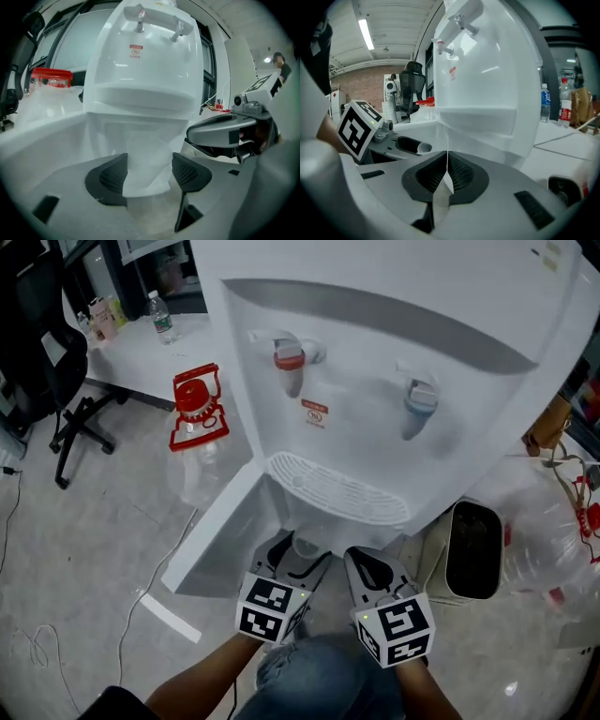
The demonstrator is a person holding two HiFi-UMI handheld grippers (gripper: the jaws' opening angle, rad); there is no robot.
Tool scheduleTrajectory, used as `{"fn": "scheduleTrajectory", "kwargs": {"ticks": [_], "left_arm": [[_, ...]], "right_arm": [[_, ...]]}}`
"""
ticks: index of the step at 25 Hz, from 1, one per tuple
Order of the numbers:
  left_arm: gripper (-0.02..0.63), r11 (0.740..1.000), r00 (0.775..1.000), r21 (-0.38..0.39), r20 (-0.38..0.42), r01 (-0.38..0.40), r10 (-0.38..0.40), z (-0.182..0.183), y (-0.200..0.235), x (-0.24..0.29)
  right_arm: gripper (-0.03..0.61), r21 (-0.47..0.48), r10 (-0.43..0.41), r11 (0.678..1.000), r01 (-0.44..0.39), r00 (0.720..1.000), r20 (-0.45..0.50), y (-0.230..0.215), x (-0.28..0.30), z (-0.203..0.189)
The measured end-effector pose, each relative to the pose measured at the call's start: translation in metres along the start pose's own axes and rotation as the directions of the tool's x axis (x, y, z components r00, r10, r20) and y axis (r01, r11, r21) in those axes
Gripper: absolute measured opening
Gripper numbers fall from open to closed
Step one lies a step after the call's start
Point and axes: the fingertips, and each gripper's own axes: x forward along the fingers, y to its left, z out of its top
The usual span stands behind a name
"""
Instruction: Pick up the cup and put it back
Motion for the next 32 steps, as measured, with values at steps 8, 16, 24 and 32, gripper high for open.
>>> {"fn": "scheduleTrajectory", "kwargs": {"ticks": [8,16,24,32], "left_arm": [[0.299,0.998,0.997,0.019,0.034,0.066,-0.067,-0.052,0.010,0.087],[0.299,0.996,0.995,0.008,0.058,0.085,-0.086,-0.090,0.022,0.150],[0.299,0.993,0.993,0.026,0.038,0.115,-0.116,-0.105,0.030,0.202],[0.301,0.991,0.991,-0.025,0.042,0.131,-0.130,-0.118,0.030,0.225]], "right_arm": [[0.023,0.060,-0.076,0.995,0.074,0.997,0.029,-0.027,0.032,-0.043],[0.023,0.086,-0.146,0.986,0.144,0.989,0.026,-0.036,0.050,-0.070],[0.023,0.131,-0.195,0.972,0.196,0.981,-0.021,-0.046,0.049,-0.092],[0.023,0.149,-0.208,0.965,0.216,0.976,-0.063,-0.054,0.041,-0.106]]}}
